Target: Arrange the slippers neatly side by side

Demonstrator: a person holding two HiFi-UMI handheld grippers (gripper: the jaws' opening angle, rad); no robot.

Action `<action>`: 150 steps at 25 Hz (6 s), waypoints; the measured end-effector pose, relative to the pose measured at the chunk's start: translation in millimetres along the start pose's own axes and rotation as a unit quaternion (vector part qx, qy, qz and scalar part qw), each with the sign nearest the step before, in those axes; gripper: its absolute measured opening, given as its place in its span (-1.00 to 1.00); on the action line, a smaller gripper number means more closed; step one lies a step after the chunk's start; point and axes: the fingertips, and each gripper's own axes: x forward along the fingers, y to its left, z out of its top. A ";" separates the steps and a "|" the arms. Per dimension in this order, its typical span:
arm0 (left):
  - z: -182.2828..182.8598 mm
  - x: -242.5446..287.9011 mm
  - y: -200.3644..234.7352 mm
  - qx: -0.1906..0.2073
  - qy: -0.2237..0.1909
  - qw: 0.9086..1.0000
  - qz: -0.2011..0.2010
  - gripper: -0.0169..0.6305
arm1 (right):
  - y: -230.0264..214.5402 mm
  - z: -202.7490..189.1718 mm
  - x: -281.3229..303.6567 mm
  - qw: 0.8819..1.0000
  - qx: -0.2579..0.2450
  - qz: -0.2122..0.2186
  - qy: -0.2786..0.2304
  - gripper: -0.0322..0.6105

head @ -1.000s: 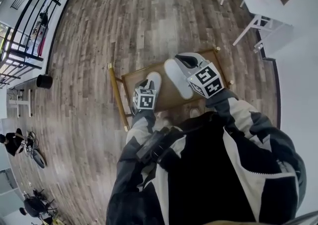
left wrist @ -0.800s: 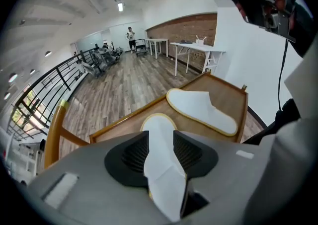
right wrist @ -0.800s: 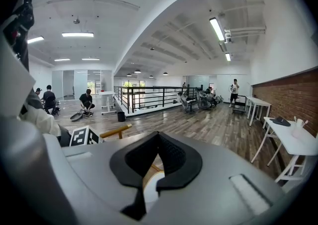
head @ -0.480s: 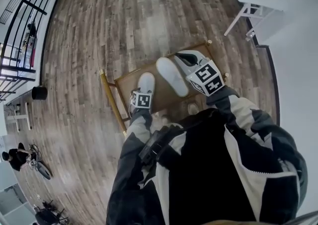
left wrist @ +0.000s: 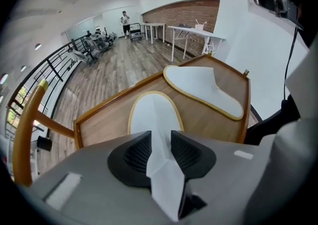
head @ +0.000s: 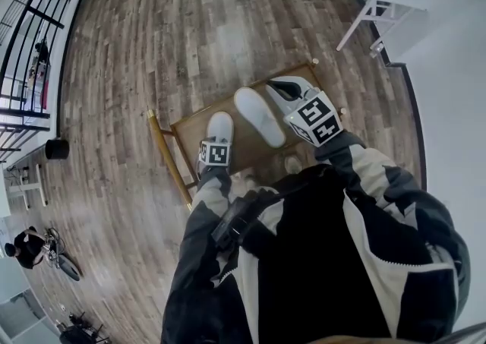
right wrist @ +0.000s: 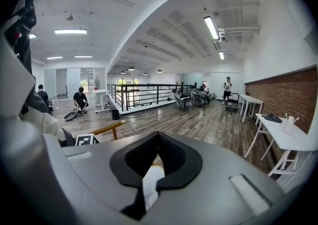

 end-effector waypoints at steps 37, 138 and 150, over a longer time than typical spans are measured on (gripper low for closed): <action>59.9 -178.7 41.0 -0.235 -0.269 0.932 0.054 -0.86 | 38.2 10.2 16.2 0.997 -0.030 0.071 -0.024 -0.89; 11.9 -61.9 77.0 -0.154 -0.134 0.976 0.081 -0.56 | 44.4 -24.2 25.3 0.997 -0.040 0.063 0.031 -0.89; 155.5 -239.6 26.5 -0.023 -0.405 0.912 0.063 -0.91 | 71.8 26.7 17.4 0.995 -0.005 0.100 -0.030 -0.89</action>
